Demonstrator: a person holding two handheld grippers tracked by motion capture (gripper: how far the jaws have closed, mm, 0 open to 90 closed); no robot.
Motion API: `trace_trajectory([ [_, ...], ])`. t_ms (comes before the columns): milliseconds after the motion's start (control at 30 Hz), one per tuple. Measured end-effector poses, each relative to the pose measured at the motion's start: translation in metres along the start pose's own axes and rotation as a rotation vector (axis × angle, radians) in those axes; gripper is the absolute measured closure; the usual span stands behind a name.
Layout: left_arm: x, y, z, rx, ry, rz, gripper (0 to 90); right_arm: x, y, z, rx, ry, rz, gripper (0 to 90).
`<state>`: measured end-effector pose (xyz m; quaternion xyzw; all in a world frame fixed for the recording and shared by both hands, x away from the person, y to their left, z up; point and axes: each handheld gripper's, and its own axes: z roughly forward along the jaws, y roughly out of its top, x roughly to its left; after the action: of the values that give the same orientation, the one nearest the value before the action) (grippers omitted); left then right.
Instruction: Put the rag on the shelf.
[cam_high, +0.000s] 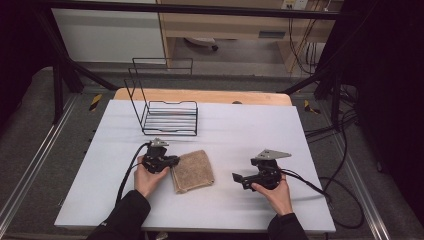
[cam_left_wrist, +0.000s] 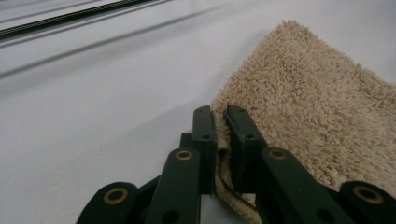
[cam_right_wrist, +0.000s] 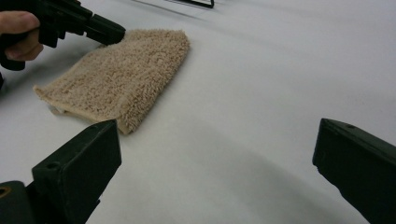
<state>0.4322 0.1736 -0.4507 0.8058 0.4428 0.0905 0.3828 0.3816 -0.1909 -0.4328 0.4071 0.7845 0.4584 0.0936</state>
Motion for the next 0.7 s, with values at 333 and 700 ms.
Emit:
trace_trajectory([
  [333, -0.001, -0.001, 0.000, -0.005, 0.006, 0.022, 82.2, 0.016, 0.030, 0.027, -0.007, -0.027, -0.012, 1.7],
  [700, -0.003, -0.002, 0.000, -0.010, 0.015, 0.051, 82.2, 0.030, 0.062, 0.069, 0.004, -0.024, -0.018, 9.9],
])
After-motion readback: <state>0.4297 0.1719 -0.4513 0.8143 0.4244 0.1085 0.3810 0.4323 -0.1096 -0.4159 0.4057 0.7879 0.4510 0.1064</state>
